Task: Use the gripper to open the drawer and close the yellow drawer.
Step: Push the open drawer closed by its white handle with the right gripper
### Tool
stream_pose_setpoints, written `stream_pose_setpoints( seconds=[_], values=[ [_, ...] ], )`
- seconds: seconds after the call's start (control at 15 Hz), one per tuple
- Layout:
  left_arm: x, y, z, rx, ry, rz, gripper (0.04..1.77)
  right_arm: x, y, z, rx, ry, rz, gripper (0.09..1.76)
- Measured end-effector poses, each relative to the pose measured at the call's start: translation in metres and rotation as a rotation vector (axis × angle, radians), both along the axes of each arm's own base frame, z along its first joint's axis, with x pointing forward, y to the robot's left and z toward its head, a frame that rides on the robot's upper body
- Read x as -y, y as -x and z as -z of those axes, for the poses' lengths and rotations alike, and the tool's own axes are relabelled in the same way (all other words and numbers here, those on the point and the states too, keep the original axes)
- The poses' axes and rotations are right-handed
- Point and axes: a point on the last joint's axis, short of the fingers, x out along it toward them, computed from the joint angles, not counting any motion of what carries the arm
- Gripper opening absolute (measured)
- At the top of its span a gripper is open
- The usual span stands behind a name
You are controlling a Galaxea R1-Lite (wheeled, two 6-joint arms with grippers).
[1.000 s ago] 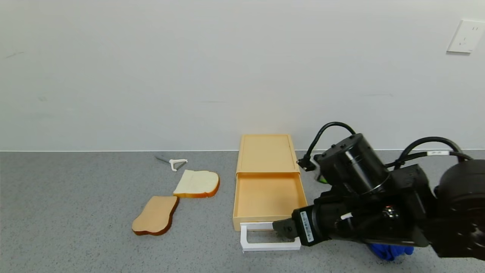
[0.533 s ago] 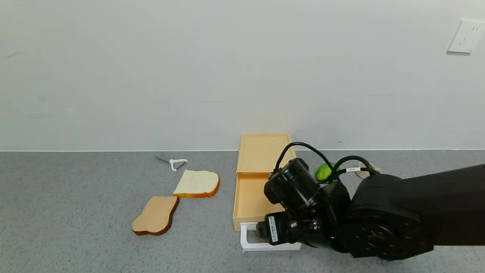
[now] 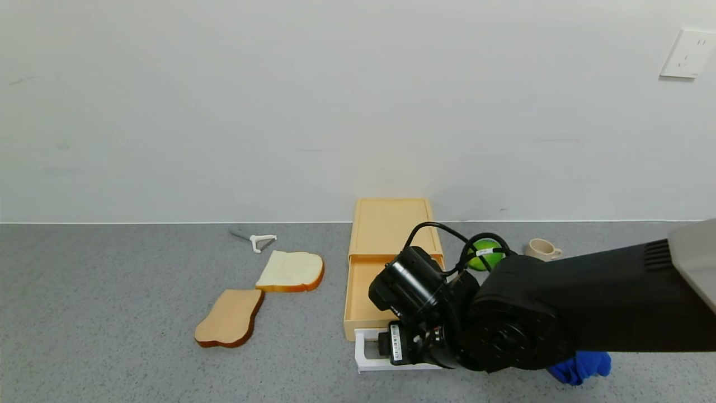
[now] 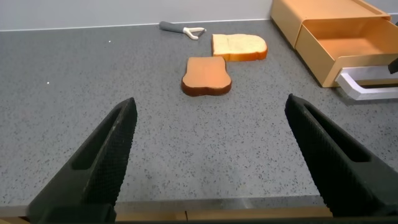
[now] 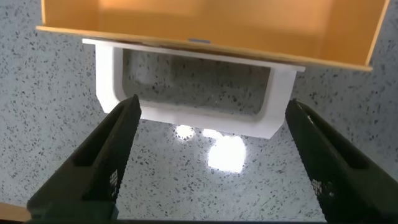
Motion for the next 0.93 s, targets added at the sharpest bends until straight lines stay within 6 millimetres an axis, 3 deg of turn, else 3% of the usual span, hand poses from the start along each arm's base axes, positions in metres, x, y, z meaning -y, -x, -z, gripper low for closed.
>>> stream_pose_setpoints(
  seconds=[0.93],
  values=[
    [0.000,0.000,0.000,0.000,0.000,0.000,1.72,-0.006,-0.005,0.012,-0.123,-0.078,0.174,1.71]
  ],
)
